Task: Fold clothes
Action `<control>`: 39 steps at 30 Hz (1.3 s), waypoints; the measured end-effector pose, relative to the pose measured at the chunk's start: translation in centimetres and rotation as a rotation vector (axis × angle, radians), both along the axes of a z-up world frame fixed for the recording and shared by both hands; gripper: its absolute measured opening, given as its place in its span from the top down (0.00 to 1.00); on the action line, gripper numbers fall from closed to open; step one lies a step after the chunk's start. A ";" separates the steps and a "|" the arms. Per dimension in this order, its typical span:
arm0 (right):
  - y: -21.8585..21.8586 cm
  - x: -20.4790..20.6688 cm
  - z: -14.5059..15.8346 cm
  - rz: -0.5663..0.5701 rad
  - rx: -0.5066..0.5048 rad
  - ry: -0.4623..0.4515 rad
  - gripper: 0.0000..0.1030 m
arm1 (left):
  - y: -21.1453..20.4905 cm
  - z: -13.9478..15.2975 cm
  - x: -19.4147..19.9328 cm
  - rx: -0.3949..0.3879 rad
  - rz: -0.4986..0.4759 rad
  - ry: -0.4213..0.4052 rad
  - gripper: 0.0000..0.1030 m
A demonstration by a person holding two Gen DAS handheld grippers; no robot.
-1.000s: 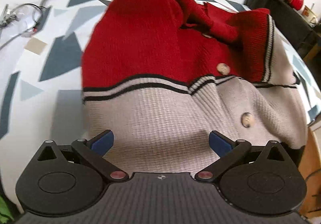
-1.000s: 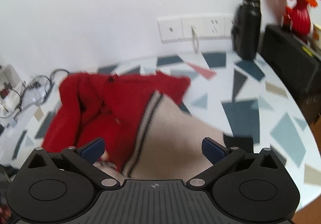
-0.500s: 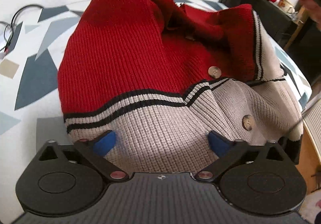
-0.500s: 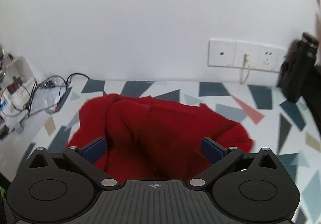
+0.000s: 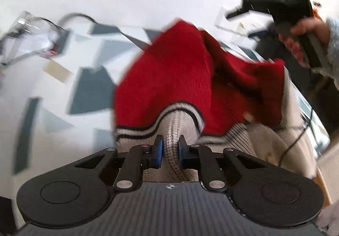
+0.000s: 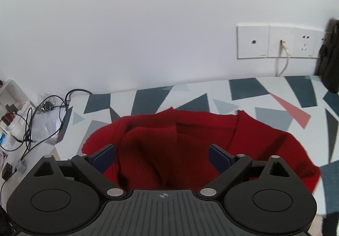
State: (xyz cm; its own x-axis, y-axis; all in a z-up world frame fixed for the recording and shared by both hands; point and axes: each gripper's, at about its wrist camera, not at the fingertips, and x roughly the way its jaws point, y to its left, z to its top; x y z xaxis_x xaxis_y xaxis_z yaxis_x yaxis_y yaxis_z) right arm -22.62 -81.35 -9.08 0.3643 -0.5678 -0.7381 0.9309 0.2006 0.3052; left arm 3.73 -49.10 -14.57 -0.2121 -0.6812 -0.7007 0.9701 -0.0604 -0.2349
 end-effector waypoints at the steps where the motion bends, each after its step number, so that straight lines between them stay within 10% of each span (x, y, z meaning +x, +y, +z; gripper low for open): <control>1: -0.6 0.0 -0.2 -0.005 0.005 -0.014 0.10 | 0.1 0.5 0.6 -0.019 0.036 -0.018 0.87; 12: -8.8 0.6 -2.8 0.018 0.049 -0.124 0.22 | -1.9 6.7 8.6 -0.164 0.465 -0.093 0.88; 21: -13.8 4.2 -9.8 0.116 0.091 -0.027 0.32 | -7.2 4.8 7.8 -0.073 0.479 -0.161 0.87; 24: -14.5 5.1 -11.6 0.128 0.097 0.023 0.58 | -8.3 3.7 7.1 -0.044 0.475 -0.155 0.87; 26: -14.8 5.2 -12.4 0.146 0.094 0.016 1.00 | -8.9 3.2 6.9 -0.035 0.469 -0.159 0.87; 32: -15.5 3.6 -9.4 0.093 -0.149 -0.018 1.00 | -10.8 3.1 8.1 -0.047 0.481 -0.169 0.87; 39: -19.3 1.5 -8.2 0.041 -0.050 -0.125 0.90 | -14.0 5.4 11.2 -0.183 0.625 -0.166 0.87</control>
State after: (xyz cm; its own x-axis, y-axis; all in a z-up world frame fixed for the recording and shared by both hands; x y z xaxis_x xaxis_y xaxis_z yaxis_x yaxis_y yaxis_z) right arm -21.08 -100.62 -17.32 0.4757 -0.5856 -0.6563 0.8768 0.2561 0.4069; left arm 14.94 -63.11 -9.21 0.3613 -0.7516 -0.5519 0.8578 0.4999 -0.1192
